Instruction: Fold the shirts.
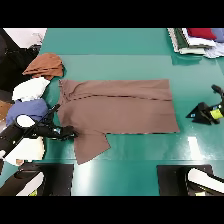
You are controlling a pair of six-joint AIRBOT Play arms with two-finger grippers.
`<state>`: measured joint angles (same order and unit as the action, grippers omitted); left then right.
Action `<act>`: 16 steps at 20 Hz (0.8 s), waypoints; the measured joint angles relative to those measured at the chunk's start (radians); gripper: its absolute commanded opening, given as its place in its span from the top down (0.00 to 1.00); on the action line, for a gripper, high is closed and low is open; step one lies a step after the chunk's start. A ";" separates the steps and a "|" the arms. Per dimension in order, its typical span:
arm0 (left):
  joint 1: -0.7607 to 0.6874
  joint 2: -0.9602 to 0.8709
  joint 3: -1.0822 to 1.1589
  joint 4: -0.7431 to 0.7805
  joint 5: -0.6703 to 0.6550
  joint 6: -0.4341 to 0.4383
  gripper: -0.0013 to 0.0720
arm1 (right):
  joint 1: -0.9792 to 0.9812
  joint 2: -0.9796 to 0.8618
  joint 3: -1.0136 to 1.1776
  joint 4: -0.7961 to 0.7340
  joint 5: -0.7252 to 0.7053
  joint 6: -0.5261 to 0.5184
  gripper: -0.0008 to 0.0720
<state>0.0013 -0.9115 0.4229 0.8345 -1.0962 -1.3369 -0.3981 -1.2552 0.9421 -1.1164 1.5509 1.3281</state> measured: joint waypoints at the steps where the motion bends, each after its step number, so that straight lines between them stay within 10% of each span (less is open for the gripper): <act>1: -0.001 0.000 0.016 -0.003 -0.003 0.003 0.95 | -0.027 0.003 -0.042 -0.008 -0.015 -0.007 0.34; 10: -0.002 0.000 0.071 -0.007 -0.005 0.009 0.95 | 0.008 0.012 -0.262 0.087 -0.196 -0.056 0.38; 14: -0.002 0.000 0.074 -0.006 -0.007 0.009 0.95 | 0.077 -0.007 -0.277 0.092 -0.235 -0.060 0.97; 16: -0.002 0.000 0.074 -0.001 -0.026 0.010 0.95 | 0.095 -0.008 -0.279 0.094 -0.239 -0.061 0.97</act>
<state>-0.0010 -0.9115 0.4969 0.8333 -1.1221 -1.3273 -0.3031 -1.2636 0.6632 -1.0222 1.3121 1.2675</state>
